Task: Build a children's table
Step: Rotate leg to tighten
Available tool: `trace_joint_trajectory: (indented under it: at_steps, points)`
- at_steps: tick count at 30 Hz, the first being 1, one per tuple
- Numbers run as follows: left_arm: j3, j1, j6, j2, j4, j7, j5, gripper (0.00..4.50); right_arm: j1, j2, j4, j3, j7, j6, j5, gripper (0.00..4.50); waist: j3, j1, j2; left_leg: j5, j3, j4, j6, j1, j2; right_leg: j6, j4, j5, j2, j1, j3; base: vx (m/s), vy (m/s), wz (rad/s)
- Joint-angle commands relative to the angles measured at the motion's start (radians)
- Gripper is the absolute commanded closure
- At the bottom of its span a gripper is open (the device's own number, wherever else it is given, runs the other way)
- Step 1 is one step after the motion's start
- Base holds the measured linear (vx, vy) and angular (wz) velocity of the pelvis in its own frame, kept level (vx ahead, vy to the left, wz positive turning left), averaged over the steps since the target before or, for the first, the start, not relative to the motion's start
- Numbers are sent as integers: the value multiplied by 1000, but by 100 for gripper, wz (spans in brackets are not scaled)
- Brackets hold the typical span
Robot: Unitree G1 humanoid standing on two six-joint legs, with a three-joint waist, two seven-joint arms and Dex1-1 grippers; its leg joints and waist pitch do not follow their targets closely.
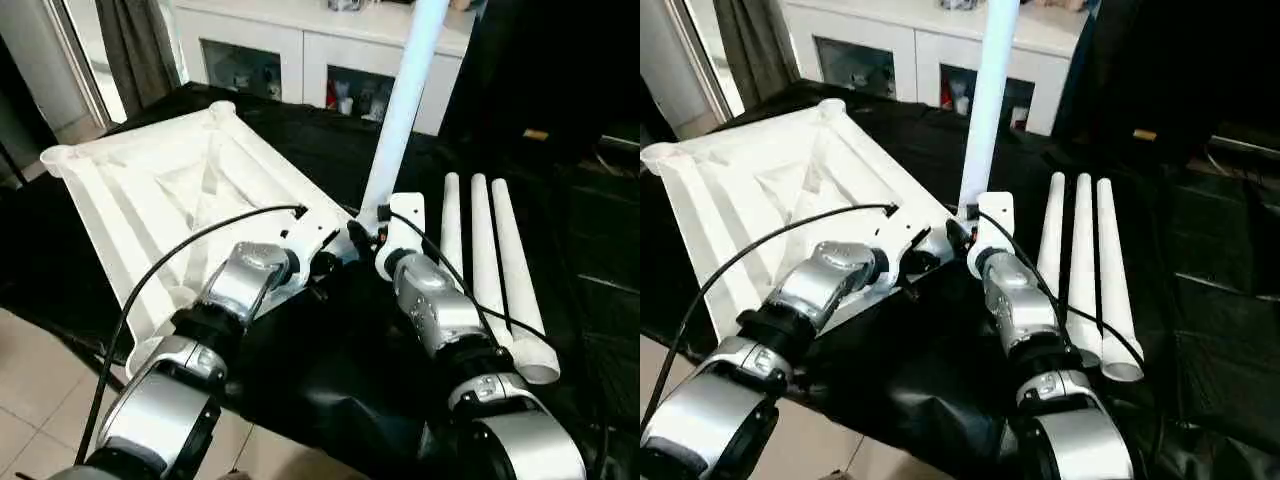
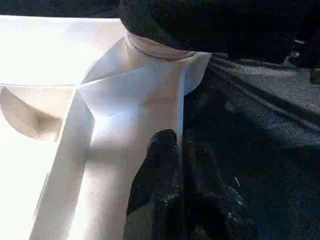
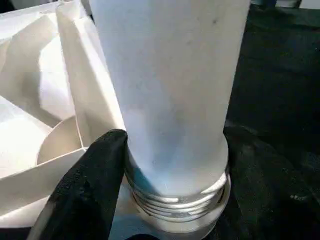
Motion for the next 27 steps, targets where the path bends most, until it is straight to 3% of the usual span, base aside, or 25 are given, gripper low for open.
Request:
trace_joint_trajectory:
  at_steps: [1,4,11,14,19,21,27]
  points:
    - [7,-12,-10,-16,24,35,3,450,26,37,70,16,24,35,18,97,-51,4,9,-245,-21,-82,8,1,44,-172,-95,-319,-91,40,51,0,0,0]
    - [5,-14,-18,-14,31,26,6,450,20,33,65,14,39,15,14,58,-53,4,8,-227,-20,-81,14,0,45,-182,-92,-288,-91,40,51,0,0,0]
    - [-6,-9,-41,1,32,-16,11,450,14,0,21,-1,110,-17,25,16,-52,6,8,-230,-20,-82,23,0,46,-182,-96,-310,-94,39,52,0,0,0]
    - [-10,-4,-42,9,26,-30,13,450,25,-16,-17,0,137,-16,29,3,-54,9,6,-208,-19,-82,34,-1,48,-183,-93,-274,-93,42,52,0,0,0]
    - [-37,38,-88,61,-30,-146,6,450,106,-133,-202,102,302,37,-22,3,-58,21,3,-111,-16,-75,65,-7,45,-190,-82,-167,-90,52,50,0,0,0]
    - [-45,60,-120,95,-56,-209,0,450,140,-196,-272,140,392,58,-36,3,-61,24,4,-69,-15,-70,82,-10,45,-208,-72,-74,-90,54,50,0,0,0]
    - [-66,110,-172,180,-132,-364,-20,450,212,-330,-445,194,601,108,2,3,-60,27,7,-87,-15,-71,92,-3,51,-236,-66,-30,-89,55,49,0,0,0]
